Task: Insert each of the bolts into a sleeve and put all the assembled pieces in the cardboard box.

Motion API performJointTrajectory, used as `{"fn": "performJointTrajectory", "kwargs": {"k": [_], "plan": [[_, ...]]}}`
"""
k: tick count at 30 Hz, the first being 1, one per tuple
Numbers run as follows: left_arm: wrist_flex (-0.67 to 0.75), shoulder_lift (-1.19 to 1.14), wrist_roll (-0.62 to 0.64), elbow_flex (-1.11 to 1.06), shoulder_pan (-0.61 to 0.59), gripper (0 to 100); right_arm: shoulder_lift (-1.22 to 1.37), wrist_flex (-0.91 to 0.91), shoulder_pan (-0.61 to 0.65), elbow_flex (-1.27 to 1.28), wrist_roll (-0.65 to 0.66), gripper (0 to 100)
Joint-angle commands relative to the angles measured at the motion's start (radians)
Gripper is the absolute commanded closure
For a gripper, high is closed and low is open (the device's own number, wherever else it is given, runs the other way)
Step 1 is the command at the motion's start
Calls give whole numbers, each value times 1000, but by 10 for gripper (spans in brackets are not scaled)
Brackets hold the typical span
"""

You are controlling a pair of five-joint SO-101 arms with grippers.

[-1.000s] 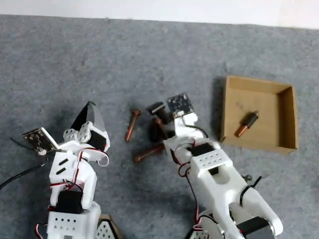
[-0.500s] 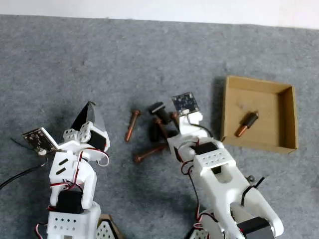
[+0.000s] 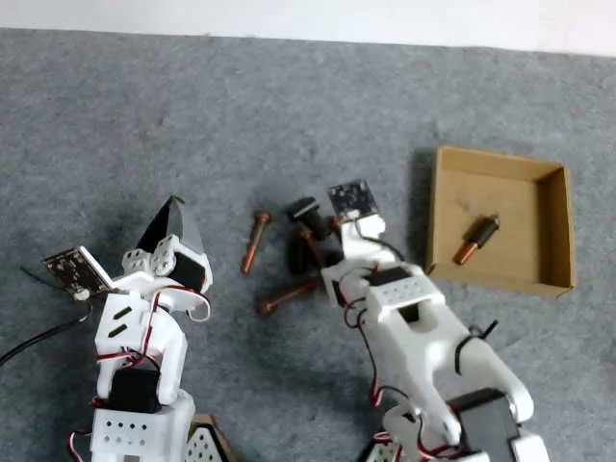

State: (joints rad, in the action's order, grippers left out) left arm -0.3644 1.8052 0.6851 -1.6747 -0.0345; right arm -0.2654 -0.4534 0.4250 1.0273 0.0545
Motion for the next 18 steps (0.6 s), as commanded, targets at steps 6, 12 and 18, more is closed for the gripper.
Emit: {"fn": "performJointTrajectory", "kwargs": {"k": [6, 12, 18], "plan": [[25, 16, -5, -21, -8, 989, 61, 21, -12, -68, 9, 890], [25, 16, -5, -21, -8, 989, 104, 58, -13, -122, 38, 890], [25, 16, -5, -21, 7, 989, 171, 54, -12, -171, 106, 890]]}}
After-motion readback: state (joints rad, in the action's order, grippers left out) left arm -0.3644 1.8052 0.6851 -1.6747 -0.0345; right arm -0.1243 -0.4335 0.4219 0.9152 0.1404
